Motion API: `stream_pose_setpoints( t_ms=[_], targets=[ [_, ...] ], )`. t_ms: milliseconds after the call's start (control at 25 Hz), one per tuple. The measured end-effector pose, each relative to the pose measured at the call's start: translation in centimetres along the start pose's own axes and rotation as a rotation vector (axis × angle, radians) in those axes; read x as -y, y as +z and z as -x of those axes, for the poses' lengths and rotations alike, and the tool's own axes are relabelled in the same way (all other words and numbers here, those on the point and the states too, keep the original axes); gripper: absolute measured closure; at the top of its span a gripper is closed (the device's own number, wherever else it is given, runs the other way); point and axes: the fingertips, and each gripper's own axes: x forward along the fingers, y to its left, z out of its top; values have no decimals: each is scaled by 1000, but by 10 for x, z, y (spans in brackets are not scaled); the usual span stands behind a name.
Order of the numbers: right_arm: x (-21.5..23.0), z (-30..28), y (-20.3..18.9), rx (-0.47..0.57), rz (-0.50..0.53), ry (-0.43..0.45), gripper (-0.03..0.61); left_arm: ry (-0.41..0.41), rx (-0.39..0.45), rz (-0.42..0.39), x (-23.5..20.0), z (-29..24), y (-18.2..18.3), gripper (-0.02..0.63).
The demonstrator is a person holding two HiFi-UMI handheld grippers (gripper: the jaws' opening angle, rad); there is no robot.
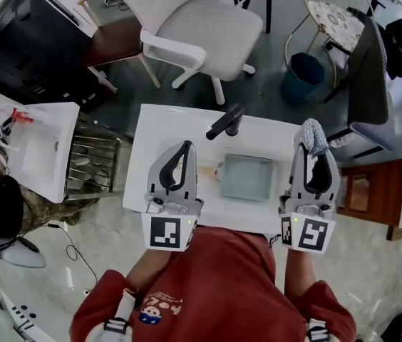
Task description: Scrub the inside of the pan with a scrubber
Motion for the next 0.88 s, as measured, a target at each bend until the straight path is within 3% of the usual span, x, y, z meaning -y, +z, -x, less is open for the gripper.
stream_pose_setpoints(
  t_ms=[880],
  targets=[
    [-11, -10, -9, -47, 36, 53, 426, -7, -30, 20, 6, -4, -6, 600]
  ],
)
